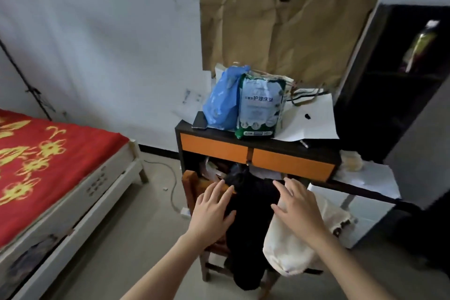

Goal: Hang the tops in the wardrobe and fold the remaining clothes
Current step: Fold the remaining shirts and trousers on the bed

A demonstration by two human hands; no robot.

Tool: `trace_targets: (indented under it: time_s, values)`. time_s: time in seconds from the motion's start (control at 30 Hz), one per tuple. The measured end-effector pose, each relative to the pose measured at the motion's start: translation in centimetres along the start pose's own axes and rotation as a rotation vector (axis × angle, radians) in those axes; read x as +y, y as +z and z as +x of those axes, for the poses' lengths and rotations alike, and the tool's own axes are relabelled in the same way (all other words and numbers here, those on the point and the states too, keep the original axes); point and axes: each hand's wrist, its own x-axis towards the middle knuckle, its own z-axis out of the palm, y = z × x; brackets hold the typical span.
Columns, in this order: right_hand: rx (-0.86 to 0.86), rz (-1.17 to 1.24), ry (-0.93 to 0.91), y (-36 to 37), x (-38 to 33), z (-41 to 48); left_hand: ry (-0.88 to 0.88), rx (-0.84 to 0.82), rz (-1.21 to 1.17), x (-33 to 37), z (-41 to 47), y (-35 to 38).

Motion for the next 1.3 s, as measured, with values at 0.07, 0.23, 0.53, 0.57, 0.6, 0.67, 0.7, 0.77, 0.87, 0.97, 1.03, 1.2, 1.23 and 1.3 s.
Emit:
trace_targets:
  time_s: [0.07,0.23,0.53,0.57,0.6,0.67,0.7,0.77,0.87,0.97,1.03,1.2,1.23,1.3]
  values:
    - [-0.039,-0.025,0.022,0.4,0.8,-1.0,0.081,-0.075,0.029,1.5,1.6,0.6]
    - [0.01,-0.048,0.061,-0.5,0.2,-1.4,0.142,-0.219,0.039,4.0,4.0,1.4]
    - [-0.035,0.371,0.277,-3.3,0.7,-1.2,0.136,-0.271,0.067,3.7,3.9,2.1]
    - [-0.023,0.43,0.316,-4.1,0.7,-1.0,0.141,-0.282,0.064,3.6,3.8,2.0]
    - [-0.001,0.483,0.36,-5.0,1.0,-0.9,0.145,-0.294,0.056,3.5,3.8,1.9]
    - [0.107,0.582,0.451,-7.3,1.6,-0.4,0.142,-0.321,0.022,3.4,4.0,1.5]
    - [0.169,0.617,0.479,-8.6,2.1,-0.1,0.131,-0.343,-0.015,3.5,4.2,1.2]
    - [0.263,0.675,0.488,-11.1,2.6,0.7,0.09,-0.397,-0.127,3.5,4.8,0.4]
    - [0.347,0.752,0.451,-14.4,2.8,2.3,0.069,-0.468,-0.242,3.2,5.5,-0.3]
    - [0.421,0.766,0.39,-16.7,2.8,4.2,0.056,-0.498,-0.322,2.6,5.9,-0.5]
    - [0.448,0.765,0.353,-17.9,2.7,5.5,0.099,-0.524,-0.214,2.4,5.9,-0.7]
    - [0.483,0.725,0.296,-19.2,2.9,7.9,0.132,-0.465,-0.025,3.3,5.4,-0.8]
    - [0.506,0.715,0.294,-19.6,3.1,8.3,0.126,-0.451,-0.014,3.3,5.3,-0.7]
    - [0.584,0.688,0.284,-20.8,3.6,8.8,0.123,-0.435,0.011,3.3,5.3,-0.3]
